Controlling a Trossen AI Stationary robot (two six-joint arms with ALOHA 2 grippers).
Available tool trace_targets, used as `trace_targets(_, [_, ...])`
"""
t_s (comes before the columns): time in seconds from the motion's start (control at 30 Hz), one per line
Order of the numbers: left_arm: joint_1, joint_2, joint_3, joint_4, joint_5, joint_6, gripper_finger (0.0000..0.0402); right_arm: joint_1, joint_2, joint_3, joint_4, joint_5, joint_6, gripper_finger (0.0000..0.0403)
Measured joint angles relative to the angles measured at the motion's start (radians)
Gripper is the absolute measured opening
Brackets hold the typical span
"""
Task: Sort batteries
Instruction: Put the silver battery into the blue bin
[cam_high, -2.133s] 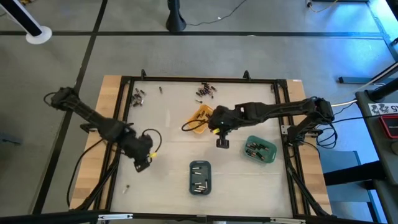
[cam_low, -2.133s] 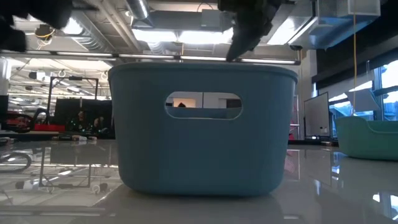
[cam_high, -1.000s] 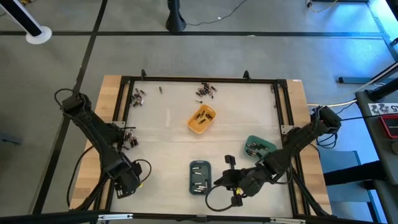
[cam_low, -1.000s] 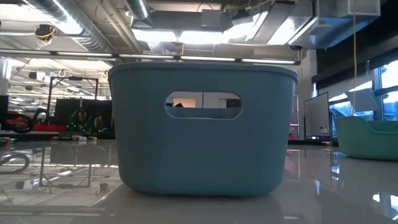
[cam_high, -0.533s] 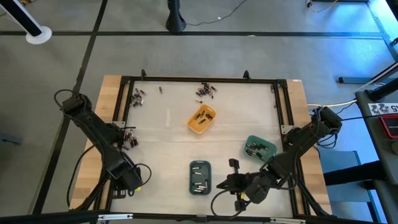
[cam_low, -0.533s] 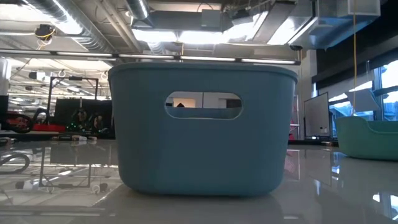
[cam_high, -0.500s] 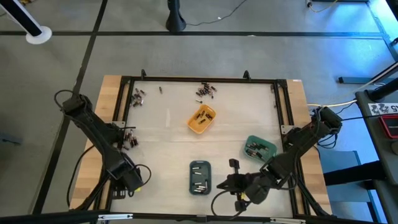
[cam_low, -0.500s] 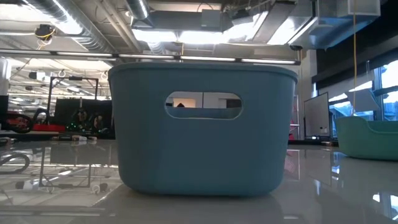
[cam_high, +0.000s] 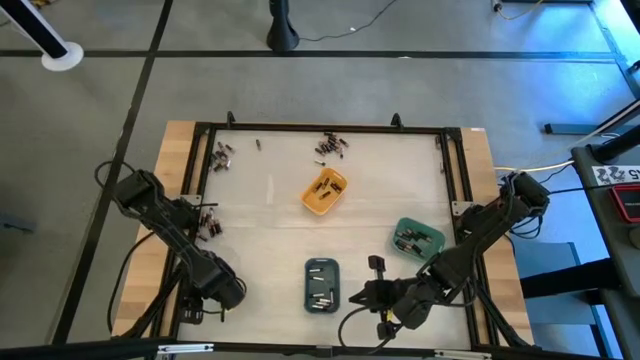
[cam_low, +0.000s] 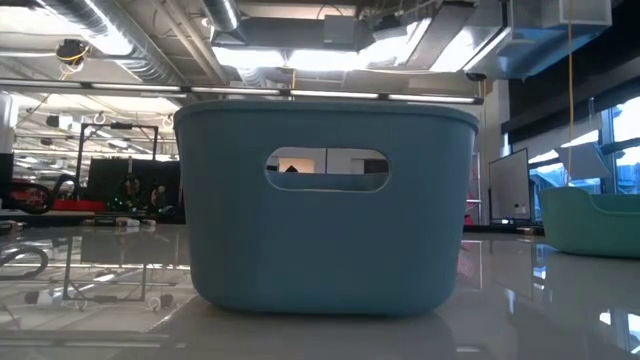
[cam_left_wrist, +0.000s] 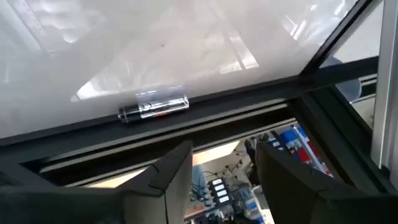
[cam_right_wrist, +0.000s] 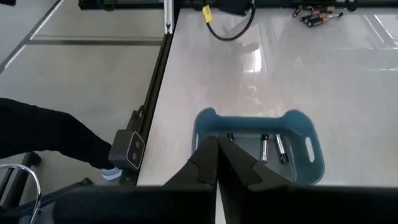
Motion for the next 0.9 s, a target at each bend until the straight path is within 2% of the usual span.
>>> trace_targets(0.23, [-0.01, -0.001, 0.0, 0.002, -0.134, 0.027, 0.0167, 0.0, 0.045, 0.0, 0.001, -0.004, 0.001, 0.0005])
trace_targets(0.57, [-0.013, -0.002, 0.0, 0.128, -0.186, -0.05, 0.0167, 0.0, 0.052, 0.0, 0.006, -0.009, 0.02, 0.0005])
trace_targets(0.8, [-0.019, -0.002, 0.0, 0.128, -0.342, -0.044, 0.0168, -0.001, 0.052, 0.0, 0.005, -0.009, 0.008, 0.0005])
trace_targets(0.9, [-0.029, -0.002, 0.0, 0.129, -0.38, -0.028, 0.0184, -0.001, 0.052, 0.0, 0.005, -0.009, 0.006, 0.0005])
